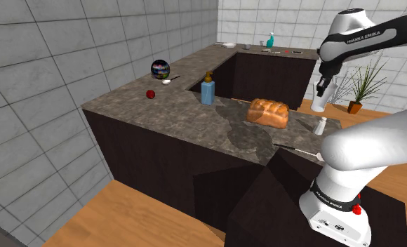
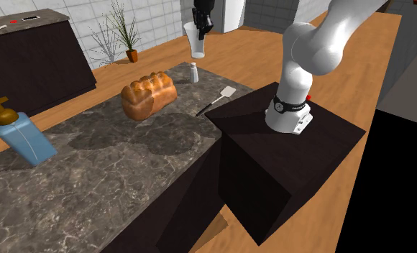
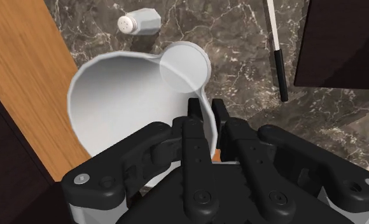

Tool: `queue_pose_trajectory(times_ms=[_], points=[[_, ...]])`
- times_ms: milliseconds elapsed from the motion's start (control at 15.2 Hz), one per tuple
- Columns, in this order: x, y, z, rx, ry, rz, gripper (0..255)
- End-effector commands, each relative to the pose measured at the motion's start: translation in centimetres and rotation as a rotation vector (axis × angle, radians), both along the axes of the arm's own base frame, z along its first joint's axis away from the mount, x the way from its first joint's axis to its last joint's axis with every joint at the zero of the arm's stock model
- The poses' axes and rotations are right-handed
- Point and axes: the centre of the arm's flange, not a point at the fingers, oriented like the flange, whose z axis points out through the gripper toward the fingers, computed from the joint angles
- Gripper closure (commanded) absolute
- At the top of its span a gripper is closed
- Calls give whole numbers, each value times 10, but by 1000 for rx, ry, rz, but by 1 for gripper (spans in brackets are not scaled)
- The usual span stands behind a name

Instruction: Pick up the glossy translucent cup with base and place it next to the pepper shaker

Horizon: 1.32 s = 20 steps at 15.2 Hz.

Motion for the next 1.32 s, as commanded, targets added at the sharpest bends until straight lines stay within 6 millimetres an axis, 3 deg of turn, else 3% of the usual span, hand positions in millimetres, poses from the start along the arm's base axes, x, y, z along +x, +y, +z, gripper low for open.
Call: queue_pose_trajectory(times_ms=[0,924,1254], points=[[-20,-18,1,-1,0,2,255],[-154,-145,1,-1,0,2,255],[-157,-148,-20,-1,0,2,255]])
